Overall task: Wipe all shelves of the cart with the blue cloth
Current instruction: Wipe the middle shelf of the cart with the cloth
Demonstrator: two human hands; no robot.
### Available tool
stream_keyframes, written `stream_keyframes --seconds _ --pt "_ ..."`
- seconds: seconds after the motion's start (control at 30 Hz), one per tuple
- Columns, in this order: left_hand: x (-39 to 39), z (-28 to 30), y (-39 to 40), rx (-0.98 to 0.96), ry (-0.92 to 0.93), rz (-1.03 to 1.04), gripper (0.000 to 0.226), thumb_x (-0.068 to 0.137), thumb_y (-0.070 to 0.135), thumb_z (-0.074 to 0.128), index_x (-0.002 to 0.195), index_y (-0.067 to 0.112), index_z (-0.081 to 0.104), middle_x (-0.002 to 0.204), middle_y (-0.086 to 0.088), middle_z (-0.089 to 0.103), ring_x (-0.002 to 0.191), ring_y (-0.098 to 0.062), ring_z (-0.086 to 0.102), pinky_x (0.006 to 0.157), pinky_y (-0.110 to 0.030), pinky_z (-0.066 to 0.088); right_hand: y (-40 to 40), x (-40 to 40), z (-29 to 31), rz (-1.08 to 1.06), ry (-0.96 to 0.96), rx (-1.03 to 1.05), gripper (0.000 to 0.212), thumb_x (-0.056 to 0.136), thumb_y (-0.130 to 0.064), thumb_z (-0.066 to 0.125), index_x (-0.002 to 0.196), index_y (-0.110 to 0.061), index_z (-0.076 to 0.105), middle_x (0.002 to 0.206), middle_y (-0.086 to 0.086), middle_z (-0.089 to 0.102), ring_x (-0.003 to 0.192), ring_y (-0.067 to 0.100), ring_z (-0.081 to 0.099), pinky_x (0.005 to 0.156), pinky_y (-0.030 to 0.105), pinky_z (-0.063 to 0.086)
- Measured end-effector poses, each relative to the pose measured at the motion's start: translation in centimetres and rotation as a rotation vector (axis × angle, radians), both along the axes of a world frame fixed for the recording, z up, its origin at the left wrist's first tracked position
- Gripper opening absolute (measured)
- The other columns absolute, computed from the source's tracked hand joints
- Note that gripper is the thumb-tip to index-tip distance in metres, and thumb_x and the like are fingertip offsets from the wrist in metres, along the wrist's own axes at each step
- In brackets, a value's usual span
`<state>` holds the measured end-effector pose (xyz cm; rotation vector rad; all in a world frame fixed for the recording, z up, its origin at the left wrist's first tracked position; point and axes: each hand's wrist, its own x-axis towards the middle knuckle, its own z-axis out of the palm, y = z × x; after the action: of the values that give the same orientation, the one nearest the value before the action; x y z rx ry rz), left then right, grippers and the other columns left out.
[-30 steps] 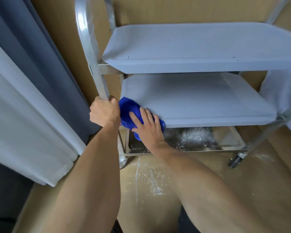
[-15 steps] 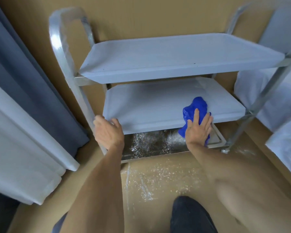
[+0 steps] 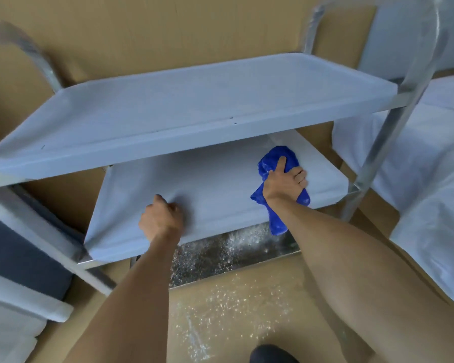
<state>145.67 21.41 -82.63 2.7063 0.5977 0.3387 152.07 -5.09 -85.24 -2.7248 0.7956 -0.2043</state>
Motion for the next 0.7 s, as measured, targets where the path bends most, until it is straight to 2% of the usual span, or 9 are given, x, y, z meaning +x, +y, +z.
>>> stream_keyframes --seconds 0.17,0.27,0.37,0.47,0.53,0.63,0.7 --pt "6.3 -0.4 -1.7 0.041 -0.013 -0.078 0.022 0.089 0.023 0.048 0.096 0.006 0.060 0.094 -0.022 0.065 0.087 -0.040 0.061 0.066 -0.034 0.042 0.2 8.0 -0.3 -0.068 -0.017 0.032 0.066 0.099 -0.042 0.039 0.155 -0.024 0.010 0.155 0.036 0.009 0.144 0.050 0.009 0.118 0.055 0.009" --pt "8.7 -1.7 -2.5 0.045 -0.026 -0.115 0.021 0.088 0.025 0.047 0.096 0.009 0.060 0.092 -0.020 0.065 0.084 -0.039 0.061 0.067 -0.035 0.044 -2.9 12.4 -0.3 -0.072 -0.067 0.045 0.063 0.097 -0.047 0.039 0.153 -0.025 0.020 0.155 0.028 0.018 0.144 0.043 0.014 0.117 0.053 0.012" --pt "10.0 -2.5 -2.4 0.043 -0.074 -0.062 0.021 0.088 0.023 0.046 0.097 0.008 0.059 0.093 -0.021 0.065 0.087 -0.041 0.061 0.068 -0.036 0.042 -7.3 15.0 -0.7 -0.171 -0.088 0.022 0.060 0.097 -0.048 0.035 0.149 -0.018 0.034 0.153 0.024 0.027 0.143 0.040 0.021 0.116 0.051 0.017" --pt "10.2 -2.8 -2.6 0.138 -0.028 -0.080 0.021 0.088 0.021 0.045 0.101 0.007 0.054 0.096 -0.021 0.065 0.092 -0.040 0.061 0.066 -0.035 0.040 -4.1 16.5 -0.7 -0.159 -0.100 -0.007 0.059 0.096 -0.044 0.040 0.145 -0.011 0.039 0.147 0.025 0.037 0.135 0.042 0.033 0.114 0.050 0.024" --pt "10.0 -2.8 -2.9 0.164 -0.009 -0.108 0.022 0.087 0.020 0.045 0.104 0.008 0.053 0.098 -0.021 0.065 0.094 -0.040 0.062 0.066 -0.034 0.038 1.8 16.8 -1.0 -0.029 -0.148 0.012 0.055 0.094 -0.042 0.041 0.142 -0.015 0.044 0.145 0.023 0.043 0.132 0.042 0.039 0.112 0.051 0.028" --pt "9.6 -2.9 -2.6 0.162 -0.028 -0.123 0.021 0.085 0.018 0.046 0.101 0.006 0.052 0.098 -0.022 0.065 0.092 -0.042 0.061 0.066 -0.035 0.037 11.8 15.3 -1.5 0.369 -0.206 0.015 0.048 0.090 -0.037 0.047 0.136 -0.022 0.050 0.135 0.020 0.053 0.123 0.039 0.047 0.106 0.046 0.035" --pt "9.3 -2.6 -2.1 0.155 -0.035 -0.114 0.020 0.083 0.018 0.046 0.099 0.006 0.051 0.099 -0.023 0.065 0.092 -0.042 0.060 0.066 -0.036 0.037 16.1 13.0 -0.9 0.593 -0.207 0.033 0.047 0.089 -0.036 0.050 0.136 -0.026 0.048 0.130 0.018 0.055 0.119 0.038 0.050 0.101 0.042 0.038"
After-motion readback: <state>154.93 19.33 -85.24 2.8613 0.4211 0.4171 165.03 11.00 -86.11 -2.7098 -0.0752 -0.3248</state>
